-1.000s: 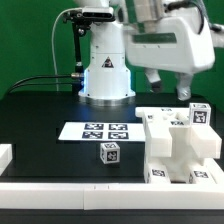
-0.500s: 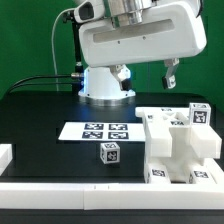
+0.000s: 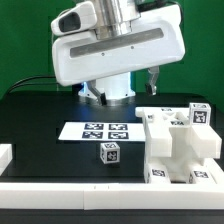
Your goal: Assemble chair
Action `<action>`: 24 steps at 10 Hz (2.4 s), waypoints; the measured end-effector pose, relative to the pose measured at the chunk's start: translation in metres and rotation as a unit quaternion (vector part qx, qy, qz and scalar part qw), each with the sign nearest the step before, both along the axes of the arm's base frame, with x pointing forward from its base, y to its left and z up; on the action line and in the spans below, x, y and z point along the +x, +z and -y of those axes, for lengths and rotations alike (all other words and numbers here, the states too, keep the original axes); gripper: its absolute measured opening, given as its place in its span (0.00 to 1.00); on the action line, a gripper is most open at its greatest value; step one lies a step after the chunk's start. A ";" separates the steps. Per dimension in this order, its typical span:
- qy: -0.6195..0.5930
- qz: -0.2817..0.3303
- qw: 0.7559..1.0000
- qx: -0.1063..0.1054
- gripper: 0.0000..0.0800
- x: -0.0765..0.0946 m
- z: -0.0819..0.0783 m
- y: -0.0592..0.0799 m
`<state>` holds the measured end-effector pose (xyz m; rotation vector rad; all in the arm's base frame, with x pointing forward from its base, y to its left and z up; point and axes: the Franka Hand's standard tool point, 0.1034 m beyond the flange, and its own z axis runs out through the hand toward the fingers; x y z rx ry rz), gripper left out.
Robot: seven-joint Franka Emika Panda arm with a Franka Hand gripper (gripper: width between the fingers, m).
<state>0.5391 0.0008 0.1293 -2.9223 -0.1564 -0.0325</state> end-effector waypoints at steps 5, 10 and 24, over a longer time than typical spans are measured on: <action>0.124 0.037 0.991 -0.011 0.81 -0.010 0.022 -0.014; 0.181 0.054 0.981 -0.040 0.81 -0.028 0.049 -0.041; -0.198 -0.078 0.977 -0.012 0.81 -0.063 0.056 -0.077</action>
Offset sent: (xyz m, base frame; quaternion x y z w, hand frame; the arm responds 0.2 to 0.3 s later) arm 0.0000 0.0000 0.0000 0.0000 0.0000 -0.0650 0.9979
